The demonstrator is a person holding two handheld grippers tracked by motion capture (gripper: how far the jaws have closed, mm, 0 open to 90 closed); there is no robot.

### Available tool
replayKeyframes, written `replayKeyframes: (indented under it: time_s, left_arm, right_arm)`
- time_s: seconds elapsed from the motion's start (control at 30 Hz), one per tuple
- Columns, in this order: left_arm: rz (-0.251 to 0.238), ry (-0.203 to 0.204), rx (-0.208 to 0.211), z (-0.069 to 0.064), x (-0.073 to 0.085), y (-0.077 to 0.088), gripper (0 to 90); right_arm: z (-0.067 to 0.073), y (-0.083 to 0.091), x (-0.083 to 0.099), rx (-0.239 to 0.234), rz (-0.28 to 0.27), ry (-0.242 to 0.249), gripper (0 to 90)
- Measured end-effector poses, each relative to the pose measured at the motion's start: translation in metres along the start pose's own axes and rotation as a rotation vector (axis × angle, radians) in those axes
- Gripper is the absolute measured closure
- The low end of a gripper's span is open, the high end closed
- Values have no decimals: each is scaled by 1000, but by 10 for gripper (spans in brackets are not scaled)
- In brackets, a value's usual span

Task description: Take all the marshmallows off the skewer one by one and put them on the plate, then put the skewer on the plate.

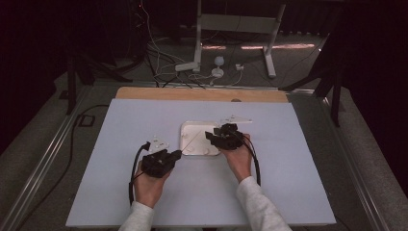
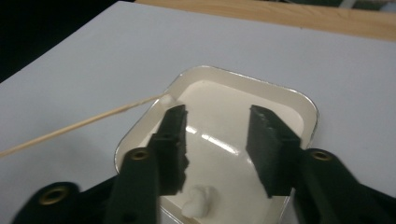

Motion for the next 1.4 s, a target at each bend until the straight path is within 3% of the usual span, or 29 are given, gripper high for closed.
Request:
replayKeyframes:
  time_s: [0.2, 0.4, 0.57, 0.97, 1.23, 1.3, 1.33, 1.4]
  left_arm:
    - [-34, 13, -18, 1, -9, -9, 898]
    - [-56, 37, -33, 3, -13, -22, 895]
    - [-60, 54, -56, 1, -16, -32, 895]
    - [-21, 48, -128, -8, -12, -66, 892]
    - [30, 83, -214, -11, -3, -90, 891]
    - [43, 98, -210, -11, 0, -95, 884]
    - [49, 97, -208, -12, 1, -97, 861]
    - [51, 101, -180, -14, 2, -100, 721]
  right_arm:
    - [4, 10, -3, -31, -11, 37, 401]
    - [1, 21, -3, -37, -41, 23, 292]
    - [2, 26, 0, -46, -29, 33, 233]
    - [3, 38, 4, -27, -34, 67, 198]
    - [-4, 45, 10, -13, -33, 64, 200]
    - [-5, 46, 11, -10, -32, 64, 200]
    - [-4, 46, 11, -10, -31, 64, 201]
    - [-5, 47, 13, -10, -28, 69, 199]
Point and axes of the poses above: each handheld gripper's, and its own axes: y roughly backward along the jaws, x roughly out of its underside, z roughly to its left, the point moved 5 cm from there along -y, roughly forward along the jaws, and after that the axes turned 10 degrees about -x, right-handed, at the moved point
